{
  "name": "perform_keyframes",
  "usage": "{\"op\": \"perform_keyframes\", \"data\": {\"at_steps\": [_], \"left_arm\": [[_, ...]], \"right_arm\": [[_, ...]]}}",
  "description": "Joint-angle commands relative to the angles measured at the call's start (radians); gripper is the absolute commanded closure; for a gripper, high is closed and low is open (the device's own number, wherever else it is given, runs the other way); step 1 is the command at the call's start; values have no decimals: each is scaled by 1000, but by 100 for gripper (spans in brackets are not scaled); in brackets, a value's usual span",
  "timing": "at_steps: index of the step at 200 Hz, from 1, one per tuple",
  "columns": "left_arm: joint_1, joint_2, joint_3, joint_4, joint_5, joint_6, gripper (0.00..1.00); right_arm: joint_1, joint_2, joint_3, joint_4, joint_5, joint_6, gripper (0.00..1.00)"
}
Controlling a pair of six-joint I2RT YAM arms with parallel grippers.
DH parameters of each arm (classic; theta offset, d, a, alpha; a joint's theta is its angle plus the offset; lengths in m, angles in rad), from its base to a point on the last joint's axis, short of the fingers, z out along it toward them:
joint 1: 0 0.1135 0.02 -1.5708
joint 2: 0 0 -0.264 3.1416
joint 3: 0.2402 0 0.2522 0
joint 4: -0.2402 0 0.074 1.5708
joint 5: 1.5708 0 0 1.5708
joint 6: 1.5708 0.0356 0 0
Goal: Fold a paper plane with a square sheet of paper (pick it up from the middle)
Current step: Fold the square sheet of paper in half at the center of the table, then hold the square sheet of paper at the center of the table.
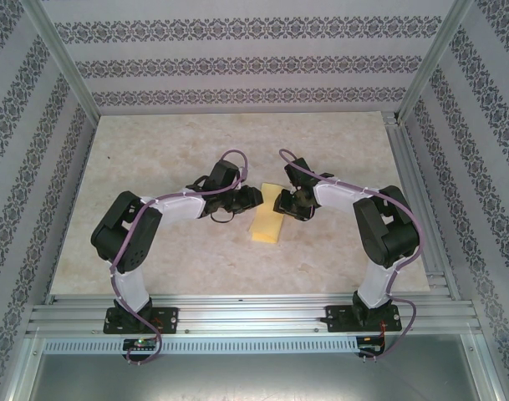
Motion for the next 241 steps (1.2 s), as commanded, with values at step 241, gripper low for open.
{"op": "perform_keyframes", "data": {"at_steps": [241], "left_arm": [[5, 91, 50, 65, 73, -48, 71]], "right_arm": [[23, 76, 109, -100, 3, -96, 55]]}}
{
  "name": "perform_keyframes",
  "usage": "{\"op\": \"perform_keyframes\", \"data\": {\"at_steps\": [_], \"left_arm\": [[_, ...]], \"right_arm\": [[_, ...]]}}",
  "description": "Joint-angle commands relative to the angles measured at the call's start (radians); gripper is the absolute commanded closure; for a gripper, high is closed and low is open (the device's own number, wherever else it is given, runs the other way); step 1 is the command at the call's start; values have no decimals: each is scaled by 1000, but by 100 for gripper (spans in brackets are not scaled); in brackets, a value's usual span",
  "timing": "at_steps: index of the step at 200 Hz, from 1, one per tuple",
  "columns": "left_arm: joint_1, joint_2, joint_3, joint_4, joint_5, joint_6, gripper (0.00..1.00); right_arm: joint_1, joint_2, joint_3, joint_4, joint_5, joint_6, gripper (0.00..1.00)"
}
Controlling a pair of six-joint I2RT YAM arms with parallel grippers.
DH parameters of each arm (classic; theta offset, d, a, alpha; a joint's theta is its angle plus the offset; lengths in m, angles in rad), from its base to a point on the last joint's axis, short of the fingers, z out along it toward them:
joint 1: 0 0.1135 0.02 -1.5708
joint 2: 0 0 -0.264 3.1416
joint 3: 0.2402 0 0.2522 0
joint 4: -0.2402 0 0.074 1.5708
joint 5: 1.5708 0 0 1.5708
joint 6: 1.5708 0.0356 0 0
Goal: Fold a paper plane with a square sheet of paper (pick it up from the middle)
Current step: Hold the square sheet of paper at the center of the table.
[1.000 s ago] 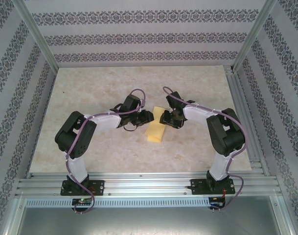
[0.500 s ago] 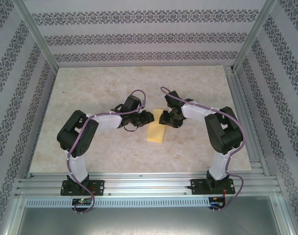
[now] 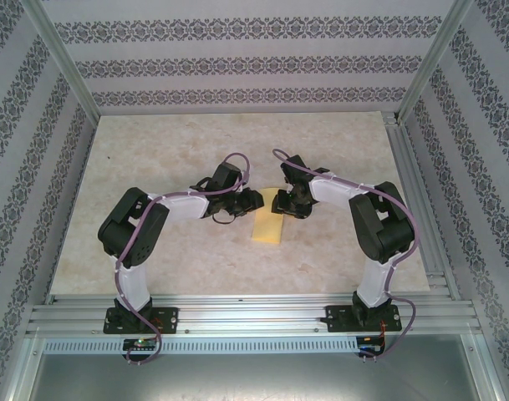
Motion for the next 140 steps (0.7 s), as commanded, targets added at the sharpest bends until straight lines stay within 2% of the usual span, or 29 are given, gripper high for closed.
{"op": "perform_keyframes", "data": {"at_steps": [1, 74, 140], "left_arm": [[4, 32, 37, 45, 37, -18, 71], [4, 94, 36, 74, 47, -40, 73], [2, 130, 25, 3, 9, -5, 75]], "right_arm": [[9, 25, 28, -1, 3, 3, 55], [11, 30, 15, 5, 8, 13, 55], [4, -21, 23, 8, -9, 15, 53]]}}
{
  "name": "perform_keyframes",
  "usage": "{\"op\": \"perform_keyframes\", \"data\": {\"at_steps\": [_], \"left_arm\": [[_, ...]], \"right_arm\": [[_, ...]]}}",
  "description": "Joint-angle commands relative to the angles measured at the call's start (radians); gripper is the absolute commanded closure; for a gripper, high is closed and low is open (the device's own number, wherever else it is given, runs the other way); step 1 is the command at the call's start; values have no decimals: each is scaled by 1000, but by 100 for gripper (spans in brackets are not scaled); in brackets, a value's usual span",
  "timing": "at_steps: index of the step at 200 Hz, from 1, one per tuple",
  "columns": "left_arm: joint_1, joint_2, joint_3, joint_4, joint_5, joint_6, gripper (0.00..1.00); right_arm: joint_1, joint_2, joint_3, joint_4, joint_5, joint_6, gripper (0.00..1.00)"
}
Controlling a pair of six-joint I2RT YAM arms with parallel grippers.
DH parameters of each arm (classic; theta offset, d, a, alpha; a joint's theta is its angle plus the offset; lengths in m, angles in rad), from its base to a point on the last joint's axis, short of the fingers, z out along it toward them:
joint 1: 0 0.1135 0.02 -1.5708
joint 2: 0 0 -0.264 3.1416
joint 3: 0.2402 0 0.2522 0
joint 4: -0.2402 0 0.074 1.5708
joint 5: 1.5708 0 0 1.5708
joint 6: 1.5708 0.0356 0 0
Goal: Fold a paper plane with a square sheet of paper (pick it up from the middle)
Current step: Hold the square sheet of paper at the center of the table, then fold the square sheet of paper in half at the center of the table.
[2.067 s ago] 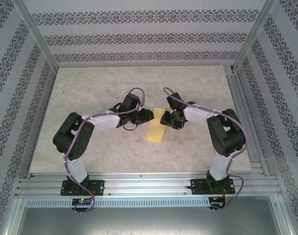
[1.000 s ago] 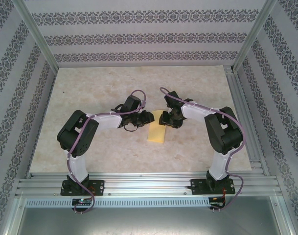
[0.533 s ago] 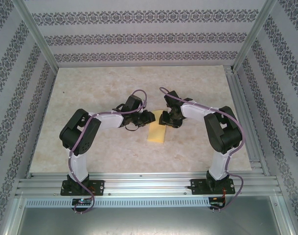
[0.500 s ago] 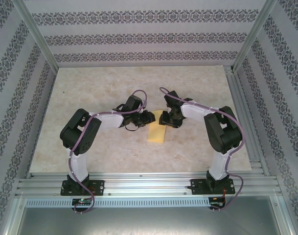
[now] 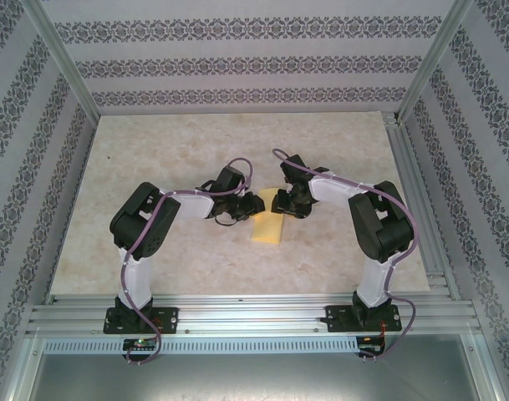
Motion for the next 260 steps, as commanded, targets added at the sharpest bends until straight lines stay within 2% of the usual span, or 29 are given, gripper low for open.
{"op": "perform_keyframes", "data": {"at_steps": [1, 37, 50, 82, 123, 181, 260], "left_arm": [[2, 29, 8, -37, -30, 23, 75], [2, 33, 5, -63, -38, 48, 76], [0, 34, 6, -67, -37, 53, 76], [1, 40, 14, -73, -33, 58, 76], [-1, 44, 24, -94, -39, 65, 76], [0, 58, 34, -119, -42, 73, 77], [-3, 79, 53, -163, -50, 90, 78]], "right_arm": [[3, -30, 14, 16, -8, 11, 53], [-24, -133, -22, 56, -55, 27, 53], [-33, -155, -40, 84, -94, 39, 59], [-37, -149, -83, 176, -187, 66, 81], [-60, -113, -167, 316, -255, 115, 91], [-90, -66, -247, 481, -367, 151, 90], [-113, -16, -306, 550, -371, 161, 88]]}}
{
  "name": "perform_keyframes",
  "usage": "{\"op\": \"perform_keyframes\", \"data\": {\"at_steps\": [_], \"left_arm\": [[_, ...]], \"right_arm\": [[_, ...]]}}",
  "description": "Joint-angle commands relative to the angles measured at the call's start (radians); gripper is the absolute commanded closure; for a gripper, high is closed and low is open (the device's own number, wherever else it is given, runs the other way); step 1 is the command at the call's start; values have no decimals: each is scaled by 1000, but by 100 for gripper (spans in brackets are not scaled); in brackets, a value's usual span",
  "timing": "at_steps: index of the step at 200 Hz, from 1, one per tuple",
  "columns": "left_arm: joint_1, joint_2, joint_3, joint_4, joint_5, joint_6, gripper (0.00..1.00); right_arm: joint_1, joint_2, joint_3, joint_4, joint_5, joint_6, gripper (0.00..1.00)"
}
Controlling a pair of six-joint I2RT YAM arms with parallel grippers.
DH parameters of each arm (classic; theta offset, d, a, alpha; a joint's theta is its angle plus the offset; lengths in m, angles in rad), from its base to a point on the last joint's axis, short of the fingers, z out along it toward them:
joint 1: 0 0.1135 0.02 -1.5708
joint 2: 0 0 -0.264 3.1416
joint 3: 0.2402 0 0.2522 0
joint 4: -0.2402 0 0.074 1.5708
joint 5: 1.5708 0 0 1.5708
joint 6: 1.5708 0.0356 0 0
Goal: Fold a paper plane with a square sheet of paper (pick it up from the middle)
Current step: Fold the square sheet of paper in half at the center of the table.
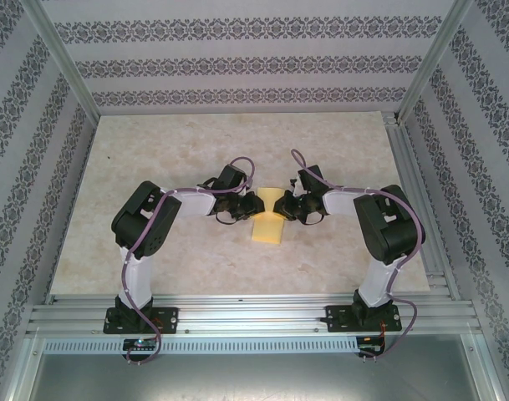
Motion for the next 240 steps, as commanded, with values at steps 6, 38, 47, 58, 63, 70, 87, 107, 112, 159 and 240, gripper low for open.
{"op": "perform_keyframes", "data": {"at_steps": [6, 38, 47, 58, 63, 70, 87, 107, 112, 159, 240], "left_arm": [[-3, 61, 0, -68, -46, 43, 78], [-4, 66, 1, -73, -46, 45, 78], [-5, 66, -1, -74, -48, 46, 78], [-7, 66, -1, -74, -49, 46, 78], [-7, 65, 0, -74, -48, 45, 78], [-6, 66, 0, -74, -48, 45, 78], [-7, 65, 4, -78, -47, 46, 78], [-10, 65, 9, -79, -47, 49, 78], [-9, 64, 10, -79, -47, 49, 78], [-11, 65, 10, -77, -43, 49, 78], [-12, 66, 6, -75, -40, 51, 78]], "right_arm": [[-14, 28, -36, 54, -5, 10, 88], [-18, 52, -57, 81, -13, 16, 87], [-19, 52, -61, 80, -8, 15, 87], [-20, 45, -59, 65, -1, 12, 86], [-20, 37, -57, 59, -1, 9, 86], [-21, 26, -53, 46, -2, 9, 85], [-18, -26, -37, 18, -11, 1, 85], [-14, -87, -21, -25, -6, -8, 84], [-12, -98, -22, -31, -4, -8, 84], [6, -88, -75, -2, -20, 5, 84], [18, -105, -75, -112, 62, -34, 84]]}}
